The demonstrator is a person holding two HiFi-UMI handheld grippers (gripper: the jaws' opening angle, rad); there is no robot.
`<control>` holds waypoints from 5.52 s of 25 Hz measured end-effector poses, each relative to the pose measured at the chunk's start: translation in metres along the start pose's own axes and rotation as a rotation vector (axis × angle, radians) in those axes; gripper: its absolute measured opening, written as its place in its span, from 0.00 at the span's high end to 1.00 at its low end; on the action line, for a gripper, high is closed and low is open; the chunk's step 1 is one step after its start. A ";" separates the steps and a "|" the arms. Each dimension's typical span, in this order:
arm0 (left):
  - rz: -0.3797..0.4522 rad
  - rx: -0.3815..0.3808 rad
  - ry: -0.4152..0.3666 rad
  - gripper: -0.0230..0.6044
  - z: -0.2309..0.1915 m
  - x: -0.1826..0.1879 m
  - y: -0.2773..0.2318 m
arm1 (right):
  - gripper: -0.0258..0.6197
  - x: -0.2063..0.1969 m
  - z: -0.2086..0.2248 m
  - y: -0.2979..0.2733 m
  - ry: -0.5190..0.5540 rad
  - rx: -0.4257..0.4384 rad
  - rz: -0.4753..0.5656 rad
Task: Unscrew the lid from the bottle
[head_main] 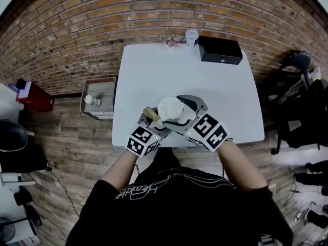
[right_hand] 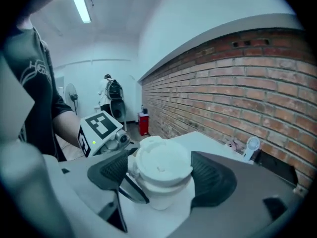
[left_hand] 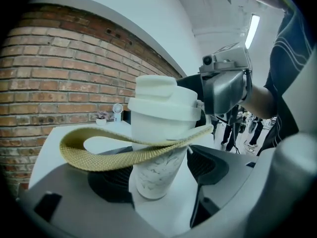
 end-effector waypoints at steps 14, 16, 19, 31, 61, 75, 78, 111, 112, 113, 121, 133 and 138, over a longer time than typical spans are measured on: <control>0.009 0.009 0.008 0.39 0.000 -0.001 0.003 | 0.44 0.003 0.005 -0.002 -0.077 -0.041 0.066; 0.008 0.006 0.009 0.39 -0.001 -0.001 0.003 | 0.44 0.003 0.005 -0.003 -0.054 0.008 0.056; 0.006 0.000 0.009 0.39 -0.001 0.000 0.002 | 0.44 0.002 0.007 -0.003 -0.014 0.093 0.041; -0.006 -0.039 -0.016 0.39 0.001 0.000 0.002 | 0.44 0.001 0.006 -0.003 0.254 0.511 -0.054; -0.002 -0.042 -0.007 0.39 0.000 0.000 0.000 | 0.32 0.007 0.009 0.002 -0.010 0.016 0.111; -0.003 -0.026 -0.002 0.39 0.001 -0.001 0.001 | 0.37 0.005 0.007 0.003 -0.053 0.026 0.096; -0.001 -0.019 0.012 0.39 -0.001 -0.001 0.001 | 0.37 0.012 0.008 0.006 -0.061 0.039 0.123; 0.292 0.099 0.102 0.91 0.040 0.135 0.198 | 0.38 0.143 -0.052 0.142 -0.035 -0.052 0.456; 0.311 0.096 0.106 0.91 0.046 0.139 0.205 | 0.38 0.141 -0.060 0.146 -0.043 -0.058 0.455; 0.329 0.089 0.110 0.91 0.053 0.141 0.211 | 0.38 0.137 -0.067 0.150 -0.054 -0.065 0.452; 0.315 0.034 0.136 0.91 0.103 0.121 0.230 | 0.38 0.079 -0.117 0.155 -0.167 -0.093 0.383; 0.249 0.014 0.171 0.91 0.134 0.082 0.238 | 0.38 0.034 -0.159 0.160 -0.250 -0.110 0.359; 0.242 0.008 0.182 0.91 0.138 0.078 0.239 | 0.38 0.029 -0.164 0.162 -0.262 -0.114 0.359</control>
Point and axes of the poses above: the fingertips, and each gripper's own axes: y backward along the fingers, z to its right, x out of its top, the point moved 2 cm from there along y, backward along the fingers, and after that the axes turned 1 degree about -y, right-handed, at the moved point
